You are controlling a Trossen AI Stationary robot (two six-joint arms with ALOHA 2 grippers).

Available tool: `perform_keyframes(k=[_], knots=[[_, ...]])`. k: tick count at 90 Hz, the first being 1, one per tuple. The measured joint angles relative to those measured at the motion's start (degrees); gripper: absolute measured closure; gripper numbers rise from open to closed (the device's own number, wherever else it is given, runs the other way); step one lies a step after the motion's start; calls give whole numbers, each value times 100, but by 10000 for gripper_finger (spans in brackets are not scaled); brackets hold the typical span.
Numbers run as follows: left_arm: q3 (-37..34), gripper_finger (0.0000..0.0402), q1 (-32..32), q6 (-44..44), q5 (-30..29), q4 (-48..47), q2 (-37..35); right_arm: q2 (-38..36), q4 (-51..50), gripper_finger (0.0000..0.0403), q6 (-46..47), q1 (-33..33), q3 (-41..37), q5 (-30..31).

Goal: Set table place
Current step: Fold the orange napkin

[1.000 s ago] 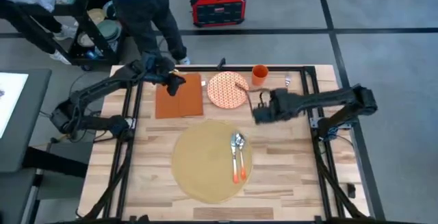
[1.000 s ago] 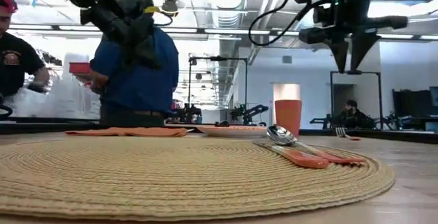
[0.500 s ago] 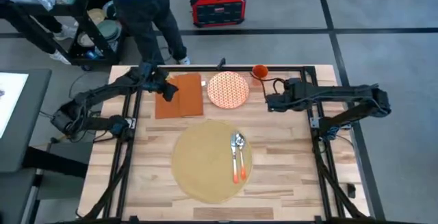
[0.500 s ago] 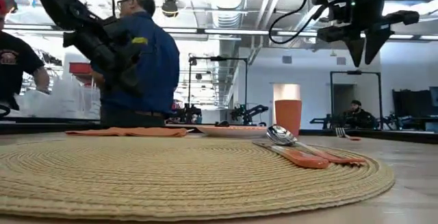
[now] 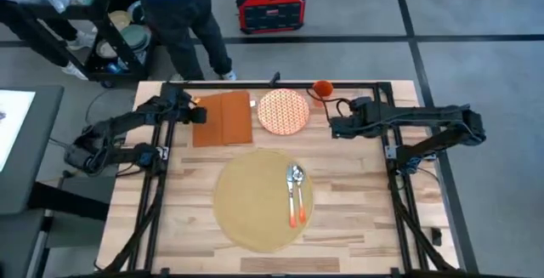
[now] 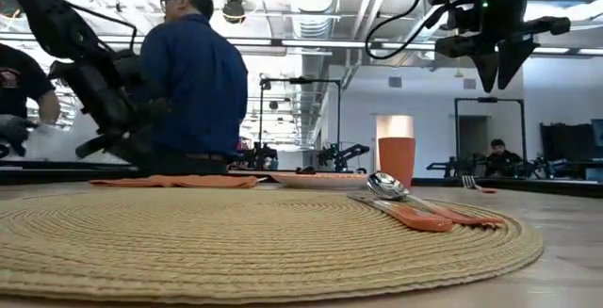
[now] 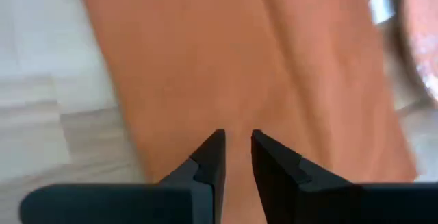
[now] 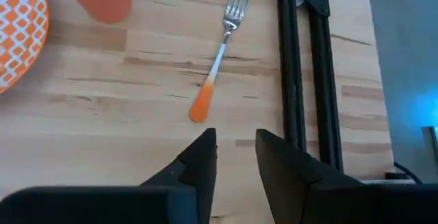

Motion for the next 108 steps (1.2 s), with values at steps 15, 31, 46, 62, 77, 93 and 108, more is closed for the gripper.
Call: perform_keyframes(k=[15, 31, 46, 62, 77, 93, 108], knots=[[100, 350, -46, -359, -104, -85, 22, 0, 12, 310, -95, 22, 0, 1], [1126, 351, -584, -185, -1135, -1921, 177, 0, 114, 310, -433, 20, 0, -100], [2101, 351, -1363, -238, -2846, -2633, 268, 0, 122, 310, -647, 20, 0, -114], [2475, 351, -1129, -406, -2815, -2885, 1087, 0, 127, 310, -1042, 18, 0, -112], [2715, 350, -858, -398, -2620, -2431, 2072, 0, 127, 310, -1258, 44, 0, -52], [3040, 351, -670, -290, -2740, -2422, 2390, 0, 122, 310, -1457, 60, 0, -129], [3013, 351, -501, -486, -2792, -2227, 2373, 0, 127, 310, -1459, 101, 0, -131]])
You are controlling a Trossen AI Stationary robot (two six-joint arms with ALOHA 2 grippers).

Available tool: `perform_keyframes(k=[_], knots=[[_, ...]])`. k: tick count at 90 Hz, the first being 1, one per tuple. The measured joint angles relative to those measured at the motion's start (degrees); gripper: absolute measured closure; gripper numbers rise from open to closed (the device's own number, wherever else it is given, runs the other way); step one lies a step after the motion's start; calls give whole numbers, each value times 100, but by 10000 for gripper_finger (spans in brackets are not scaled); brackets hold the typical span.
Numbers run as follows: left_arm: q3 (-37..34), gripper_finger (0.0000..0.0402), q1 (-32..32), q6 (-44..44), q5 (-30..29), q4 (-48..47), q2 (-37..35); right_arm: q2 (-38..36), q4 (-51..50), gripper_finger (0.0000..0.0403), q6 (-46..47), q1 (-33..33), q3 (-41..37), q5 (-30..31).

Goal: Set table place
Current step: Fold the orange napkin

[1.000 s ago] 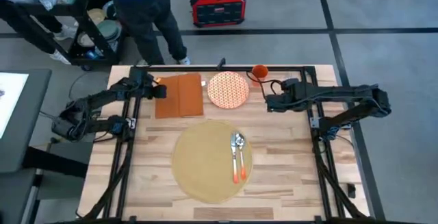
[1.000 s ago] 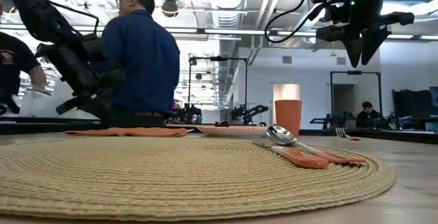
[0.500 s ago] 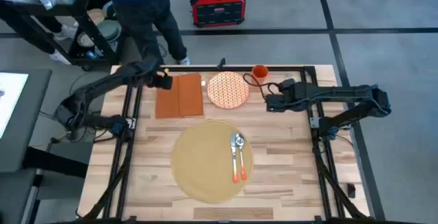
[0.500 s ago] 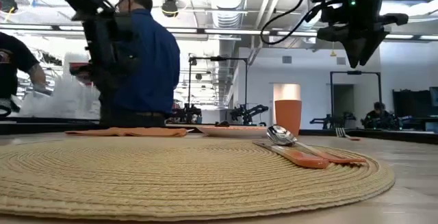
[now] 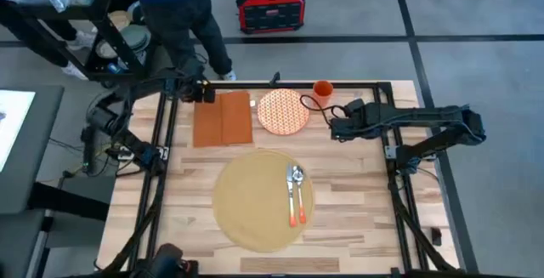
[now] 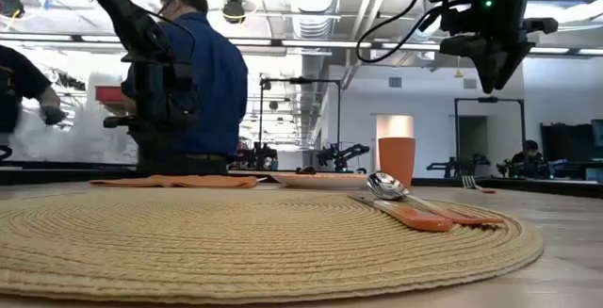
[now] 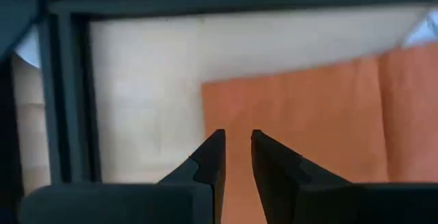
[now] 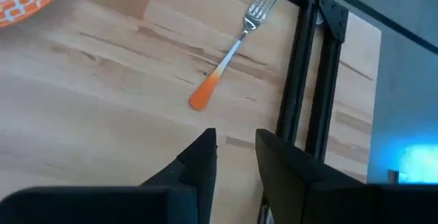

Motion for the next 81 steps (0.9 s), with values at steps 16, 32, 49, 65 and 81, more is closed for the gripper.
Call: perform_keyframes(k=[16, 32, 49, 65, 81], knots=[[-12, 351, 0, -107, 255, -13, 228, 0, 11, 310, -61, -9, 0, 7], [-23, 349, -60, -71, 352, 153, 460, 1, 83, 310, -244, -9, 0, -8], [-28, 329, -70, 151, 357, -145, 403, 2, 187, 310, -511, -9, 0, -110], [-28, 299, -98, 164, 308, -164, 372, 0, 231, 310, -816, -9, 0, -167], [-28, 282, -91, -249, -65, -162, 372, 0, 231, 310, -1178, -9, 0, -337]])
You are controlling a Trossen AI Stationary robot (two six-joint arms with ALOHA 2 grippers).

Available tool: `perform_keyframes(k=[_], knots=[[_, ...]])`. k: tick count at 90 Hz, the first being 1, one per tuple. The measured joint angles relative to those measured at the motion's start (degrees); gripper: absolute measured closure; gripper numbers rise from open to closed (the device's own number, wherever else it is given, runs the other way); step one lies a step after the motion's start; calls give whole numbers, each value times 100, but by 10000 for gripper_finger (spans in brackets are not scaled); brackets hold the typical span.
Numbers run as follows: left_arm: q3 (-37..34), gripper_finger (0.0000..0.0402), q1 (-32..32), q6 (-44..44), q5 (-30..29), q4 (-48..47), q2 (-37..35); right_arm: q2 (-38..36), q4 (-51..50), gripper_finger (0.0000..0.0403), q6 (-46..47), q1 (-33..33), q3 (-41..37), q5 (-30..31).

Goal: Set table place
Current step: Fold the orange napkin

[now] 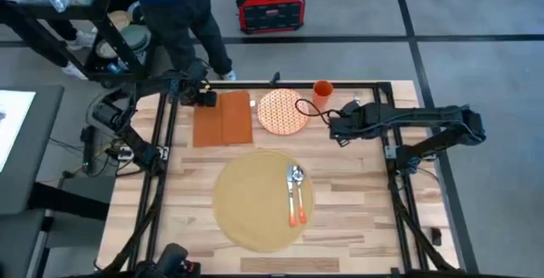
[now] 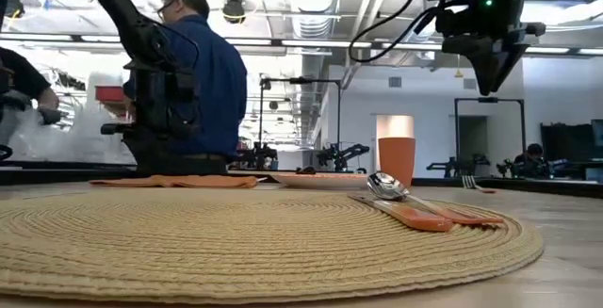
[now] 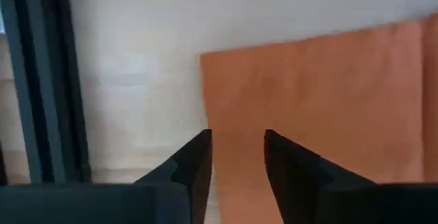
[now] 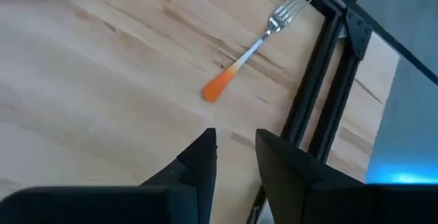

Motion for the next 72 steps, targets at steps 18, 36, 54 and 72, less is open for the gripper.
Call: perform_keyframes(k=[18, 36, 54, 72], knots=[[0, 281, -1, -241, -101, 1, 131, 0, 43, 310, -329, 0, 0, -26], [9, 281, -110, -587, -328, 60, 445, 0, 63, 310, -570, -3, 0, -25], [-2, 282, -66, -694, 26, 31, 811, 0, 65, 310, -667, -26, 0, 6], [-52, 347, -50, -573, 323, 170, 796, 0, 31, 310, -722, -118, 0, 156]])
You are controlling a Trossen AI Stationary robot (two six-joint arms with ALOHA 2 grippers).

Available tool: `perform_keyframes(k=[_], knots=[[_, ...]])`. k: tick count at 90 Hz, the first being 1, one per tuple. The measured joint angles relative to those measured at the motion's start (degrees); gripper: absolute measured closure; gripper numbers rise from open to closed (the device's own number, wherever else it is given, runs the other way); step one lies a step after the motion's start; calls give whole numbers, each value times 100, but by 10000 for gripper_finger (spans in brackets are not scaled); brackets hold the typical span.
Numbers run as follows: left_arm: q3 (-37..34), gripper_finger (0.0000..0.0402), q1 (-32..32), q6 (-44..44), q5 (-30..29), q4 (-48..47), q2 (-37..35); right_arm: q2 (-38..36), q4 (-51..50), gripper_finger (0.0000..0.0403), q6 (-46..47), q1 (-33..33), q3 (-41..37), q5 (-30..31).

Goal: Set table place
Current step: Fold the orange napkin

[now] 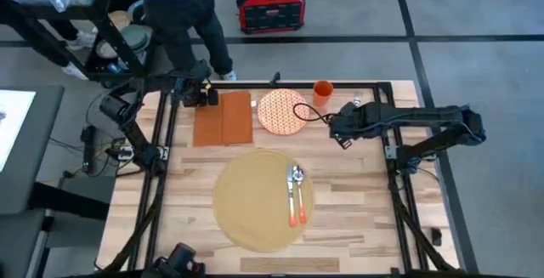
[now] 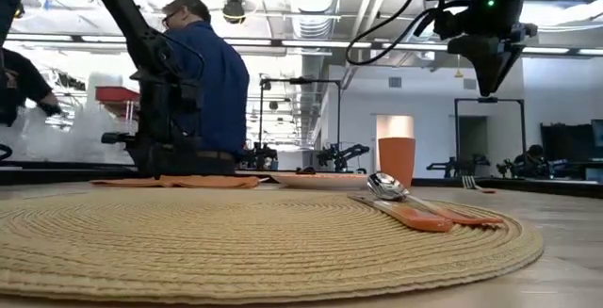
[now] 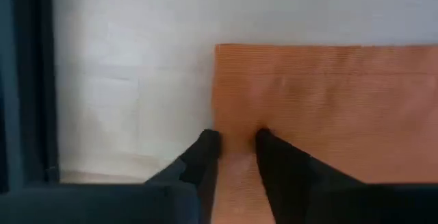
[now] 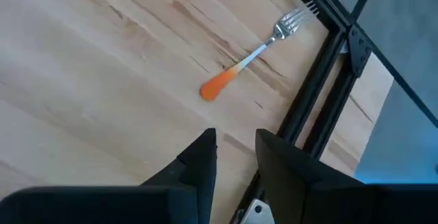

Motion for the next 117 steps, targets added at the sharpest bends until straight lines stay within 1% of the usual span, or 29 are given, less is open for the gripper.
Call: perform_keyframes(k=[5, 10, 23, 27, 41, 51, 62, 67, 72, 78, 86, 94, 117], knots=[[-7, 380, 0, 59, 78, 56, -7, 0, 2, 310, -142, -31, 0, 58], [-10, 393, 0, 70, 126, 75, -7, 0, 2, 310, -281, -85, 0, 74], [28, 399, -24, 182, 157, -57, -24, 0, 4, 310, -348, -172, 0, 141], [61, 400, -64, 151, 265, -205, -81, 0, 2, 310, -352, -202, 0, 179], [153, 401, -360, -69, 489, -798, -511, -2, 3, 310, -408, -312, 0, 205], [291, 401, -595, -221, 452, -853, -806, -2, 25, 310, -521, -356, 0, 205], [446, 401, -800, -208, 561, -1412, -857, -2, 35, 310, -559, -382, 0, 205], [556, 401, -879, -305, 625, -1477, -883, -2, 31, 310, -559, -378, 0, 205], [602, 401, -901, -398, 806, -1421, -892, -2, 53, 310, -614, -378, 0, 205], [626, 401, -982, -636, 806, -1283, -880, -2, 72, 310, -730, -376, 0, 203], [644, 401, -1081, -985, 956, -949, -890, -2, 87, 310, -744, -374, 0, 192], [644, 401, -1191, -1319, 1251, -529, -888, -2, 74, 310, -754, -370, 0, 188], [653, 401, -1592, -2201, 1349, 276, -893, -2, 181, 310, -782, -284, 0, 177]])
